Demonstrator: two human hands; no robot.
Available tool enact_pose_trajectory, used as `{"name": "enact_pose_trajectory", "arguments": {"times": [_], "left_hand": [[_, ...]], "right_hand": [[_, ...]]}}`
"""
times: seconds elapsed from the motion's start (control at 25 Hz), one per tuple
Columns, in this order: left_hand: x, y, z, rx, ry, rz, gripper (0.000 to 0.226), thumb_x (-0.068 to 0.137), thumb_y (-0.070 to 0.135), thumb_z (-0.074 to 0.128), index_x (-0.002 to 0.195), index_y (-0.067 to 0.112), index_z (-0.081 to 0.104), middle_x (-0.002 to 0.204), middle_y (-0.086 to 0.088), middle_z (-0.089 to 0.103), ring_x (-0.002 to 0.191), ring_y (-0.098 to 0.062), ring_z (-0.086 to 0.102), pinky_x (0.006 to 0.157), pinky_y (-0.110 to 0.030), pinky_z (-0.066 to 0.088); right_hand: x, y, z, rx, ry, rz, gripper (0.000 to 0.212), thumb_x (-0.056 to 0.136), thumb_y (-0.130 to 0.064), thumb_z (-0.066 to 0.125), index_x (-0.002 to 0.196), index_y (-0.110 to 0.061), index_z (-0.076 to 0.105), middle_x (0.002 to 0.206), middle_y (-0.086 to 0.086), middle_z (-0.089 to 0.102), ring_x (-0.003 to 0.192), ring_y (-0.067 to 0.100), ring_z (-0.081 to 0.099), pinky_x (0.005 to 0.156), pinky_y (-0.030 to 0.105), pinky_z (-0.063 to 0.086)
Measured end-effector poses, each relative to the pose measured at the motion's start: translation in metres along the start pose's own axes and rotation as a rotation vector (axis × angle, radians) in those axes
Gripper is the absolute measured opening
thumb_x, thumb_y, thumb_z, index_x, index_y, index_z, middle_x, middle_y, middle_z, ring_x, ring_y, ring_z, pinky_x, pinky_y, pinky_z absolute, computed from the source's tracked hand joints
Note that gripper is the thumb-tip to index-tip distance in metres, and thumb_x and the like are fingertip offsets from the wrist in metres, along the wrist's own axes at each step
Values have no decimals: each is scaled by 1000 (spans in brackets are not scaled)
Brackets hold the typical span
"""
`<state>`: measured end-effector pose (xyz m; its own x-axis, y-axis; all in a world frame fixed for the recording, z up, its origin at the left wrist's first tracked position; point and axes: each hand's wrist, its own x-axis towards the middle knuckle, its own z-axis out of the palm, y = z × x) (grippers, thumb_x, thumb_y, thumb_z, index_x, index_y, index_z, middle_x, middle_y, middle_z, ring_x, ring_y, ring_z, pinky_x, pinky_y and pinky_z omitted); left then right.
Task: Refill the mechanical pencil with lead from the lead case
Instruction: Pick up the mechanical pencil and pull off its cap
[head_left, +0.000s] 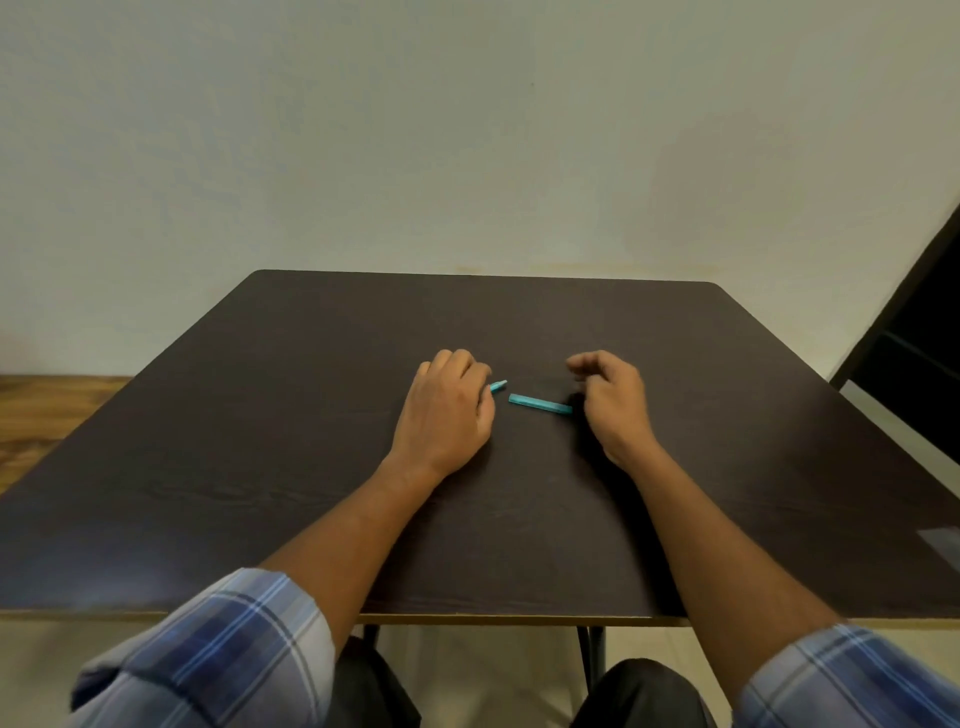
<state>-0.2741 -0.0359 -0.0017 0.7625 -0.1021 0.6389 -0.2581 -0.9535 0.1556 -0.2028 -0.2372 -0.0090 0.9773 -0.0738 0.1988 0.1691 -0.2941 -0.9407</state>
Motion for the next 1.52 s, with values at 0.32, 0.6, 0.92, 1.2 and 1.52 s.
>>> {"name": "enact_pose_trajectory", "arguments": {"times": [0.32,0.6,0.92,1.2,1.52], "left_hand": [[13,24,15,-61,-78,145,40,89,24,65,128,14,62,115,-4,61,106,-18,54,89,-34,44],[15,24,17,153,-29,-240,35,85,20,60,118,10,57,113,-10,58,102,-25,53,85,-39,44],[17,20,23,79,-189,-264,18,93,20,59,109,14,65,113,-7,62,106,-24,53,90,-39,42],[16,22,19,-196,67,-75,21,94,4,55,114,11,54,112,-8,52,80,-17,54,70,-39,52],[22,28,19,-365,200,-81,24,100,3,49,121,4,59,104,-11,64,90,-22,60,76,-42,54]], "right_hand": [[-4,-2,-4,-63,-111,-32,33,84,2,56,100,-20,75,94,-8,68,88,7,65,72,18,50],[-10,-10,11,-390,-137,-368,24,92,-19,61,114,-15,69,117,-3,65,107,11,57,89,24,44],[-6,-16,33,-734,-133,-781,23,95,-16,59,115,-10,70,118,5,65,115,26,55,101,43,40],[-2,-27,25,263,-63,-268,26,92,-6,66,117,-9,69,103,1,70,96,17,66,82,38,58],[-13,-38,41,849,-265,43,21,92,-4,67,112,3,72,93,11,74,79,17,68,76,26,58]]}}
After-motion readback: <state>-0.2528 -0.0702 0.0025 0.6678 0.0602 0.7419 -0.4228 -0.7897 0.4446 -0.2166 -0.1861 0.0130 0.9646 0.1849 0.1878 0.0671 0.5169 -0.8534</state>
